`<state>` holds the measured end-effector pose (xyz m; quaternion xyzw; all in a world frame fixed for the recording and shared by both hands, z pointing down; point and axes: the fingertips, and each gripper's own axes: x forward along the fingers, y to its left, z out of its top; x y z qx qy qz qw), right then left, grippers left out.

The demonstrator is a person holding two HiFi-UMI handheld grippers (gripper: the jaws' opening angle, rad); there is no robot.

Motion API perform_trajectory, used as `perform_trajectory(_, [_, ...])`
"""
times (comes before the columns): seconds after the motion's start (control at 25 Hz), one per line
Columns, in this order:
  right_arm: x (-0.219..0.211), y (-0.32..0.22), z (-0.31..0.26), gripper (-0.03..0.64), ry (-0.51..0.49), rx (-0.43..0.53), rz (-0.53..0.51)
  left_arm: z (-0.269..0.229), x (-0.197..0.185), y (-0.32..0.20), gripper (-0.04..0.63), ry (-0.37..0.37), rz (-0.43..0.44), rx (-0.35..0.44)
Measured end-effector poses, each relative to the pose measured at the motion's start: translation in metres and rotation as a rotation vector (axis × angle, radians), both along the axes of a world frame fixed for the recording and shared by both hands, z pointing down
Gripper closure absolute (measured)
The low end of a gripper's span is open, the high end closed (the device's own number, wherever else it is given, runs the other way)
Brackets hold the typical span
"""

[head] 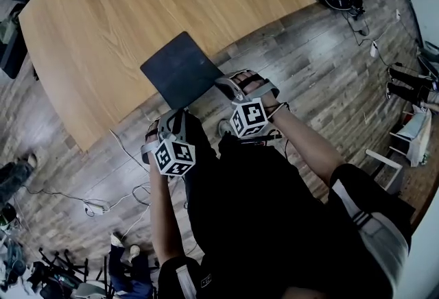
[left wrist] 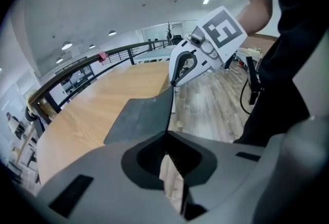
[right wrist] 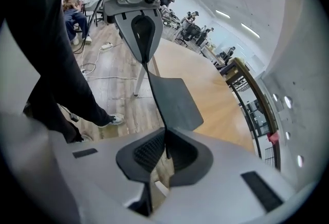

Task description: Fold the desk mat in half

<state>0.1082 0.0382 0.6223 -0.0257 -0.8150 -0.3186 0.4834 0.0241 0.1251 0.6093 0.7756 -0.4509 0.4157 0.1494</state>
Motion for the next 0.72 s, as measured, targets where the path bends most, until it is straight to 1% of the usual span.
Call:
perform_trajectory(0.08, [0.003, 0.005, -0.005, 0.578, 0.023, -0.037, -0.006, -0.005, 0.002, 0.004, 0.564, 0.017, 0.021, -0.017])
perform_trajectory(0.2, [0.004, 0.010, -0.014, 0.578, 0.054, -0.073, -0.022, -0.014, -0.002, 0.005, 0.565, 0.005, 0.047, -0.033])
perform_trajectory(0.28, [0.003, 0.012, -0.020, 0.580, 0.079, -0.110, -0.028, -0.020, -0.004, 0.005, 0.565, 0.018, 0.067, -0.057])
perform_trajectory(0.48, [0.001, 0.018, -0.036, 0.580, 0.158, -0.227, -0.042, -0.037, -0.009, 0.007, 0.565, 0.084, 0.118, -0.125])
perform_trajectory(0.6, [-0.002, 0.018, -0.041, 0.580, 0.197, -0.278, -0.047, -0.042, -0.016, 0.003, 0.565, 0.128, 0.114, -0.147])
perform_trajectory(0.72, [-0.008, 0.016, -0.044, 0.580, 0.247, -0.349, -0.044, -0.045, -0.026, -0.004, 0.565, 0.169, 0.113, -0.177])
